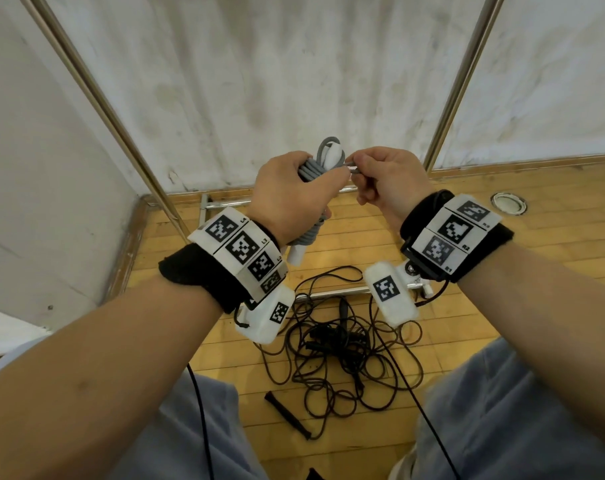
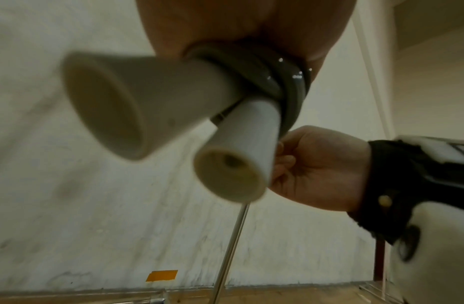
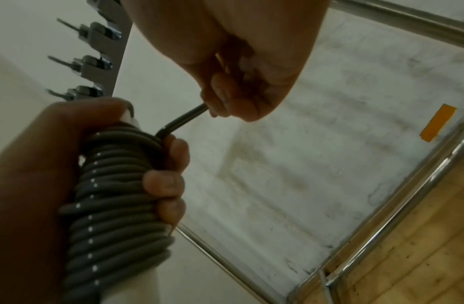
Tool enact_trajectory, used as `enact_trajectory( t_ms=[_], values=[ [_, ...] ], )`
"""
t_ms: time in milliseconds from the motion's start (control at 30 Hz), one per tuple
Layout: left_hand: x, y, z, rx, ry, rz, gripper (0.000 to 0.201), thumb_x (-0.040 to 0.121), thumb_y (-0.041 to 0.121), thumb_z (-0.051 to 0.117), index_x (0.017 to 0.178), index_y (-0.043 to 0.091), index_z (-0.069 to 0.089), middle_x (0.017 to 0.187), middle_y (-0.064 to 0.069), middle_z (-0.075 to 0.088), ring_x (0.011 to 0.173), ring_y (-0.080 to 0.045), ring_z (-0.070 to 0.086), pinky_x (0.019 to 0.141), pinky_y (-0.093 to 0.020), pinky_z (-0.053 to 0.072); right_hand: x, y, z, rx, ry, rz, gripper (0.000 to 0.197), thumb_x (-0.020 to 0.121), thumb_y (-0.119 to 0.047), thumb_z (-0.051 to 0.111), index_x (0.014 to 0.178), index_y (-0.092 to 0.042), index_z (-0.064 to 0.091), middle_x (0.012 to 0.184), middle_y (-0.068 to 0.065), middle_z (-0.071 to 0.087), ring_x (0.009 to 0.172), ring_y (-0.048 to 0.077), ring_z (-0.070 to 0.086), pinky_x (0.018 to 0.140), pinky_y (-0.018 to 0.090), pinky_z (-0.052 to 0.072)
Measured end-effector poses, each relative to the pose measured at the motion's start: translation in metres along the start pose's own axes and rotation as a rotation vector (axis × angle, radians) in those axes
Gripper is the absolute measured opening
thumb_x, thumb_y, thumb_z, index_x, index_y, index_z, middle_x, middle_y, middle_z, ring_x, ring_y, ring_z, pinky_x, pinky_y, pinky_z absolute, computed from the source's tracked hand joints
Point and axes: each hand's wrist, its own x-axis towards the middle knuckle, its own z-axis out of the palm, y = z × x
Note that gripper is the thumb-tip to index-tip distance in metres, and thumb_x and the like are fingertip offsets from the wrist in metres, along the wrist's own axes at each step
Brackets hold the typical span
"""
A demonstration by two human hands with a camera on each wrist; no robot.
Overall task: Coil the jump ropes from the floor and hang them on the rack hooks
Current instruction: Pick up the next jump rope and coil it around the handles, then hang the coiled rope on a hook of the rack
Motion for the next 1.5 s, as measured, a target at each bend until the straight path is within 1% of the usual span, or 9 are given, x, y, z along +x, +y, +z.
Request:
enact_trajectory(
  t_ms=[133,300,500,733,867,1000,1167,1267,1500],
  values=[
    [0.010,-0.009,-0.001,-0.035,-0.040,-0.081,0.032,0.087,0.038,0.063,0.084,0.006,0.060,0.071,-0.010,0.062,0.057,-0.018,0.061,0.061,-0.039,0.057,0.002,0.005,0.002,-0.033,0.008,0.003,0.022,0.096,-0.010,0.046,0.083,-0.008,0.063,0.049,-0.003,0.050,0.043,0.013,0.041,0.047,0.027,0.042],
    [0.013,-0.020,0.004,0.002,-0.038,-0.107,0.039,0.091,0.043,0.057,0.112,0.012,0.046,0.089,-0.006,0.060,0.073,-0.019,0.061,0.072,-0.042,0.056,-0.004,0.005,0.011,-0.022,-0.004,-0.039,0.014,0.094,-0.019,0.052,0.086,-0.011,0.059,0.052,-0.001,0.056,0.042,0.015,0.049,0.050,0.029,0.047],
    [0.009,-0.014,0.013,-0.005,0.114,0.106,0.011,0.092,0.022,0.061,0.084,0.016,0.056,0.065,0.011,0.050,0.055,0.003,0.048,0.054,-0.010,0.038,-0.010,0.001,0.018,-0.007,0.002,-0.145,0.022,0.096,-0.012,0.047,0.078,-0.010,0.060,0.050,-0.001,0.058,0.042,0.016,0.052,0.049,0.028,0.049],
    [0.005,-0.006,0.020,0.028,0.085,0.060,0.011,0.080,0.023,0.070,0.076,0.018,0.062,0.056,0.003,0.055,0.046,-0.009,0.052,0.044,-0.023,0.046,0.004,-0.002,0.002,-0.029,0.084,-0.118,0.029,0.095,-0.014,0.048,0.069,-0.009,0.061,0.043,-0.004,0.054,0.037,0.013,0.043,0.045,0.023,0.041],
    [0.005,-0.003,0.016,-0.007,0.038,0.006,0.017,0.082,0.020,0.064,0.076,0.004,0.062,0.061,-0.011,0.061,0.048,-0.015,0.058,0.046,-0.028,0.052,0.006,-0.004,-0.004,-0.074,0.091,-0.101,0.031,0.095,-0.015,0.050,0.066,-0.010,0.061,0.043,-0.005,0.053,0.035,0.012,0.042,0.043,0.021,0.040],
    [0.005,0.003,0.010,-0.125,-0.039,-0.070,0.014,0.086,0.020,0.060,0.075,0.011,0.060,0.060,0.000,0.064,0.052,-0.016,0.063,0.048,-0.028,0.051,0.004,-0.013,-0.007,-0.077,0.074,-0.091,0.029,0.094,-0.017,0.051,0.069,-0.008,0.063,0.047,-0.001,0.054,0.038,0.014,0.045,0.046,0.024,0.042],
    [0.002,0.018,0.001,-0.134,-0.004,-0.023,0.002,0.080,0.021,0.061,0.080,0.018,0.061,0.080,-0.010,0.067,0.085,-0.034,0.068,0.073,-0.046,0.058,-0.009,-0.038,-0.005,-0.002,-0.008,-0.179,0.018,0.093,-0.015,0.056,0.080,-0.008,0.066,0.072,0.006,0.062,0.053,0.018,0.054,0.057,0.026,0.052],
    [0.001,0.035,-0.005,-0.087,0.038,0.057,0.022,0.083,0.005,0.059,0.096,0.023,0.055,0.089,-0.011,0.064,0.082,-0.032,0.068,0.075,-0.041,0.056,-0.019,-0.063,0.002,0.019,-0.030,-0.226,0.014,0.090,-0.011,0.059,0.079,-0.007,0.067,0.072,0.007,0.064,0.054,0.016,0.058,0.059,0.027,0.055],
    [0.013,0.121,-0.050,-0.060,0.238,0.226,0.009,0.084,0.017,0.063,0.077,0.018,0.059,0.073,0.001,0.065,0.069,-0.018,0.071,0.067,-0.038,0.058,-0.030,-0.163,0.031,0.095,-0.062,-0.407,0.011,0.085,0.001,0.062,0.081,-0.009,0.065,0.060,0.004,0.063,0.051,0.011,0.059,0.058,0.023,0.055]
  ],
)
